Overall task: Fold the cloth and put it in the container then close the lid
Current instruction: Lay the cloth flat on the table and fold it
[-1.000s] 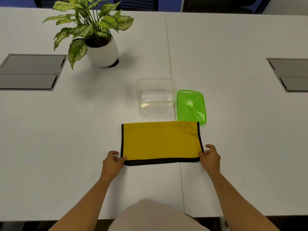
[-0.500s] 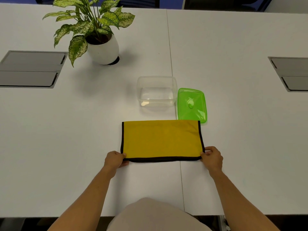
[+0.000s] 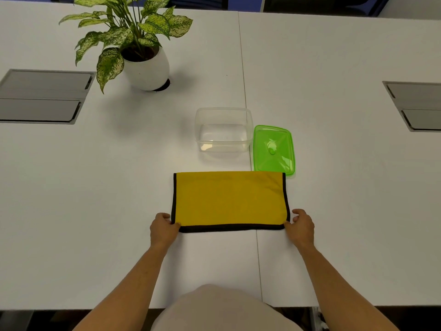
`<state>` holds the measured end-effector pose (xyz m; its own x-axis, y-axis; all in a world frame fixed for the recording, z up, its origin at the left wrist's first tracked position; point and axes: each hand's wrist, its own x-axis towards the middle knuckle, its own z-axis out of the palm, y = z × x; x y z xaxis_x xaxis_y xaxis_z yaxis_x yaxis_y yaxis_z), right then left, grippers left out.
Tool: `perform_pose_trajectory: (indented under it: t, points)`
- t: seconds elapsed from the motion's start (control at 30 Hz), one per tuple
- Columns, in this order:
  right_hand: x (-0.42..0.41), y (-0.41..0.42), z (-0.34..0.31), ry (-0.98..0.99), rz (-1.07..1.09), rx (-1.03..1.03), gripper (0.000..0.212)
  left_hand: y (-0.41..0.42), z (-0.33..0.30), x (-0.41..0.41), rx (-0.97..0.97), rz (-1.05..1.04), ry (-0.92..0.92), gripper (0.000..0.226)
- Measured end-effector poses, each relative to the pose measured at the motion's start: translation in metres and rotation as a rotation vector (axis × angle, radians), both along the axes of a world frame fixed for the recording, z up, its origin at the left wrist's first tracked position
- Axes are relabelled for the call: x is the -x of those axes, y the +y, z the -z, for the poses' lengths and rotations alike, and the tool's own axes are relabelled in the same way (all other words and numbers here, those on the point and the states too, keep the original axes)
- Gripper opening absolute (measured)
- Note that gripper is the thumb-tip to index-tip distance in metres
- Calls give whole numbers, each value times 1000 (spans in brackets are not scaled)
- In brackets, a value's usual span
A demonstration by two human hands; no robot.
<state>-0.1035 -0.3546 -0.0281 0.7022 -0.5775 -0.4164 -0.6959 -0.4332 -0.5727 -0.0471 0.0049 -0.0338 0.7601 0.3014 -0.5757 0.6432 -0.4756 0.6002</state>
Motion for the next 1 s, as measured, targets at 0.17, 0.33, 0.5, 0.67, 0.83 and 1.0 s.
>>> perform_pose_trajectory:
  t: [0.17,0.33,0.5,0.67,0.83,1.0]
  points:
    - [-11,2,-5,73,-27,-20,64,-4,-5,-9,-79,60,50,51]
    - [-28,6,-4,95,-1,-7,74,-15,-8,-21,-103,52,8,64]
    - [-37,8,-5,157,11,-16,70,-19,-8,-28,-117,52,70,59]
    - [-38,1,-5,140,48,-121,43,-12,-6,-30,-42,65,112,48]
    - [-40,3,-10,154,7,-55,14,-16,-7,-27,-13,113,94,43]
    - [-36,12,-13,88,73,-107,35,-16,-11,-27,-14,139,76,32]
